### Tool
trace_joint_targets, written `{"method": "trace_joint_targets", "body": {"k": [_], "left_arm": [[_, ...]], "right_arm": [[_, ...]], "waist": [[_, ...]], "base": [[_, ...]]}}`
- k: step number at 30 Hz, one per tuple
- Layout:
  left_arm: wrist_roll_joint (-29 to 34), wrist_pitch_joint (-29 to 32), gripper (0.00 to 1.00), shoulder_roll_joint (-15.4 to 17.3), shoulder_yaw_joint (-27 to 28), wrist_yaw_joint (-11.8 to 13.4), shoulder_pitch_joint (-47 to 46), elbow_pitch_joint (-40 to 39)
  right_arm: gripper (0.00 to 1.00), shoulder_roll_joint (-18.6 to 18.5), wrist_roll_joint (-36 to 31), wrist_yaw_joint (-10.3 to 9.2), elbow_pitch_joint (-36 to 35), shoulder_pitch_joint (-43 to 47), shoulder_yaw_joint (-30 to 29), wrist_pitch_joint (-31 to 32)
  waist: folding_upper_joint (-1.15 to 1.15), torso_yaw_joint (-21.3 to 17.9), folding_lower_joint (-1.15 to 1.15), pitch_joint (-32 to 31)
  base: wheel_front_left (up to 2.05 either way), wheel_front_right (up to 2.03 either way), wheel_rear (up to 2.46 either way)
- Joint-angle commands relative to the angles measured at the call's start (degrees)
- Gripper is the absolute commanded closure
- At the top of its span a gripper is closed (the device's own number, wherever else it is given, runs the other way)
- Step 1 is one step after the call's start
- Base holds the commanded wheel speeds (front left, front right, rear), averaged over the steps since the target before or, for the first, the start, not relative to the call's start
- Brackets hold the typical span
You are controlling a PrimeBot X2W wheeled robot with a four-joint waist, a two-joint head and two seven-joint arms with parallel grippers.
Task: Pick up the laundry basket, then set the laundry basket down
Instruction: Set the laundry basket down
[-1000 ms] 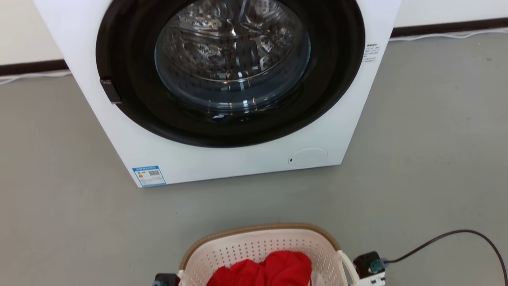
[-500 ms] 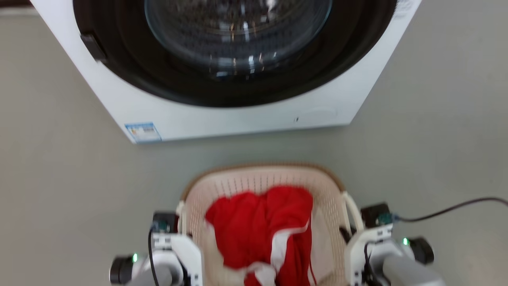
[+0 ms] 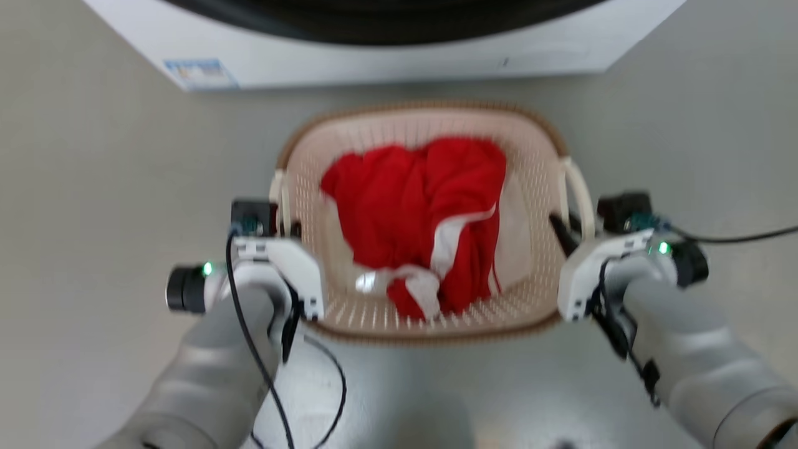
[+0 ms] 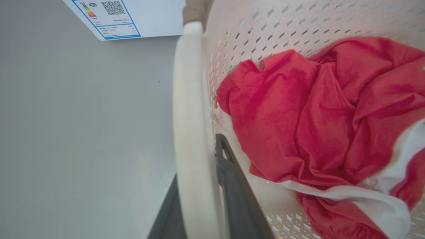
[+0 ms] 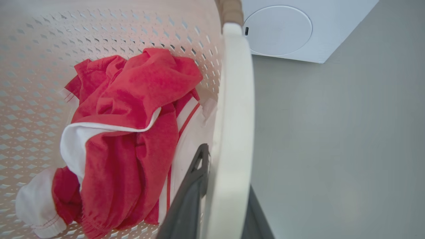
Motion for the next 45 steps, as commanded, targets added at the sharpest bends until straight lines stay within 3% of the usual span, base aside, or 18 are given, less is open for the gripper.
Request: {"method": "trace_joint_targets", "body": {"k": [1, 19, 45], "left_arm": [[0.9, -0.7, 1.00, 0.4, 1.1, 0.2, -2.7, -1.2], [10.9, -0.8, 1.00, 3.0, 9.2, 3.1, -10.9, -8.7], [17.7, -0.8, 1.00, 2.2, 15.6, 2.1, -12.0, -6.4]], "right_arm": [[1.00, 0.8, -1.4, 1.43, -1.8, 0.3, 1.1, -1.4], [1.00, -2.2, -8.2, 1.43, -8.1, -5.6, -6.5, -1.8], [1.00, -1.5, -15.0, 1.43, -9.3, -6.2, -16.1, -1.8]], "waist": [[0.00, 1.1, 0.00, 5.5], [0.00, 0.7, 0.00, 17.2], [0.00, 0.1, 0.00, 20.7]], "base": [[0.00, 0.00, 0.00], [0.00, 0.00, 0.00], [0.00, 0.00, 0.00]]}}
